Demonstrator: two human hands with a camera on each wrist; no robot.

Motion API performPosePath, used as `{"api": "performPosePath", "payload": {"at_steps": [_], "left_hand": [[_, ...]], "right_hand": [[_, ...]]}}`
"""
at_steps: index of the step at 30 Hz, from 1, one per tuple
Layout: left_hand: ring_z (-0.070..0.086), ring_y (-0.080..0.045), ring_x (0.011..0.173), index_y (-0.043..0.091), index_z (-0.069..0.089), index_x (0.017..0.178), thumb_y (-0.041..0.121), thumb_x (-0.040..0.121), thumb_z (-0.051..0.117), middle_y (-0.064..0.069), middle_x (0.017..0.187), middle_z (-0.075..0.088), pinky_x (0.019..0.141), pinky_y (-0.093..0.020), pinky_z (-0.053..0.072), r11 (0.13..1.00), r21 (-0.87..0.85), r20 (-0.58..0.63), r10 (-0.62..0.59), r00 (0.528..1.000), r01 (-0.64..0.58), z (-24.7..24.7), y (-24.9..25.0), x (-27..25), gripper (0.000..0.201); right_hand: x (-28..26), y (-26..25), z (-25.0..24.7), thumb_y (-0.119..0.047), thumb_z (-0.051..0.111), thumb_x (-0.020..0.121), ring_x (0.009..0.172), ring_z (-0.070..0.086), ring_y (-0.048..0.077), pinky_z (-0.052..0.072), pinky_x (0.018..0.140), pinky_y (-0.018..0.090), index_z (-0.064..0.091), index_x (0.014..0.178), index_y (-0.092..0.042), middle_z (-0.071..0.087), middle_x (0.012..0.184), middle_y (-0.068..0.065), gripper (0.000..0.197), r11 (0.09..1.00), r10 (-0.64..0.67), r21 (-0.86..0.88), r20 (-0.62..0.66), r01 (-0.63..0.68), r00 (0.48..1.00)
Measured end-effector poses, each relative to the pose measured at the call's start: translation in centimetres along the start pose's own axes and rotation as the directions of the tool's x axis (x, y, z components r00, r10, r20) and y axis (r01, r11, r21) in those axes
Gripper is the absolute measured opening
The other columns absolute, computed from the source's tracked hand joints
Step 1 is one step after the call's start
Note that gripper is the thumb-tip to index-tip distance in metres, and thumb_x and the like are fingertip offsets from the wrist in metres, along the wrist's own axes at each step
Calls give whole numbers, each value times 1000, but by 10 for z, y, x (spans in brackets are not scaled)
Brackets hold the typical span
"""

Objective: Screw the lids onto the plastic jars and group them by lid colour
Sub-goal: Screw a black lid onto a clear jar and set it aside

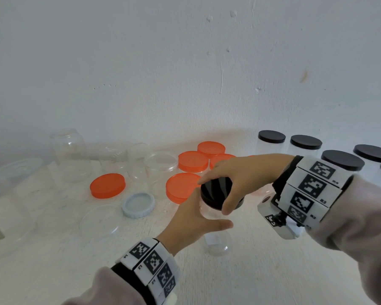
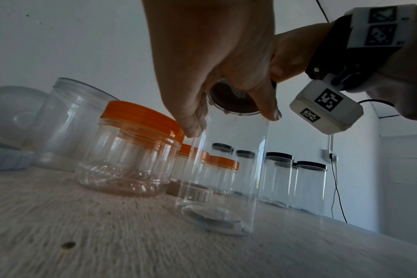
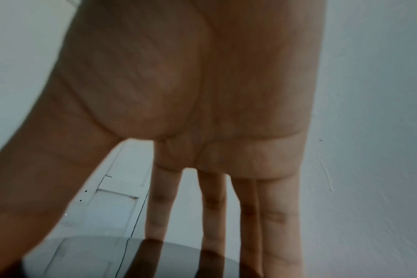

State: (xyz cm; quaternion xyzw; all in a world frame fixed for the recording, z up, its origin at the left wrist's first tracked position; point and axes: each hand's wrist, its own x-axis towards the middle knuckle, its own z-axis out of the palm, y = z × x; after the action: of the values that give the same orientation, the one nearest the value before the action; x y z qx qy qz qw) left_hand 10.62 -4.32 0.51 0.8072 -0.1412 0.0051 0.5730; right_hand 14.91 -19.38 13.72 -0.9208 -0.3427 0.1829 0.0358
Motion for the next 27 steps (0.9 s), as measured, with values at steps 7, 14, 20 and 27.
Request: {"api": "performPosePath", "payload": {"at_steps": [7, 14, 20, 27], "left_hand": [[51, 14, 109, 53, 39, 123, 38, 61, 88, 30, 118, 58, 83, -10, 42, 1000, -5, 8, 1, 1000, -1, 0, -1, 0, 80], [51, 17, 106, 52, 41, 119, 36, 63, 87, 35, 113, 58, 79, 0, 40, 1000, 8, -14, 15, 1000, -15, 1, 0, -2, 75], [52, 18, 101, 51, 44, 113, 32, 64, 87, 37, 109, 58, 73, 3, 38, 1000, 4, -47, 23, 999, -23, 3, 1, -5, 68], [53, 18, 101, 52, 43, 114, 34, 64, 87, 37, 109, 59, 73, 2, 39, 1000, 23, -68, 16, 998, -14, 4, 4, -8, 69]], "right_hand": [[3, -6, 5, -60, 70, 74, 95, 48, 4, 40, 74, 23, 50, 125, -37, 45, 93, -24, 59, 999, 15, -43, -64, -18, 998], [-4, -5, 20, -63, 61, 80, 73, 48, 3, 33, 58, 17, 59, 118, -31, 49, 82, -14, 50, 995, -37, -98, -221, 16, 975], [-7, -7, 35, -68, 52, 81, 68, 41, 5, 30, 57, 22, 59, 101, -26, 44, 80, -8, 48, 990, -19, -141, -338, -31, 941], [-10, -9, 45, -71, 40, 78, 89, 40, 17, 33, 69, 28, 52, 117, -33, 38, 89, -8, 55, 989, 57, -108, -340, -99, 939]]}}
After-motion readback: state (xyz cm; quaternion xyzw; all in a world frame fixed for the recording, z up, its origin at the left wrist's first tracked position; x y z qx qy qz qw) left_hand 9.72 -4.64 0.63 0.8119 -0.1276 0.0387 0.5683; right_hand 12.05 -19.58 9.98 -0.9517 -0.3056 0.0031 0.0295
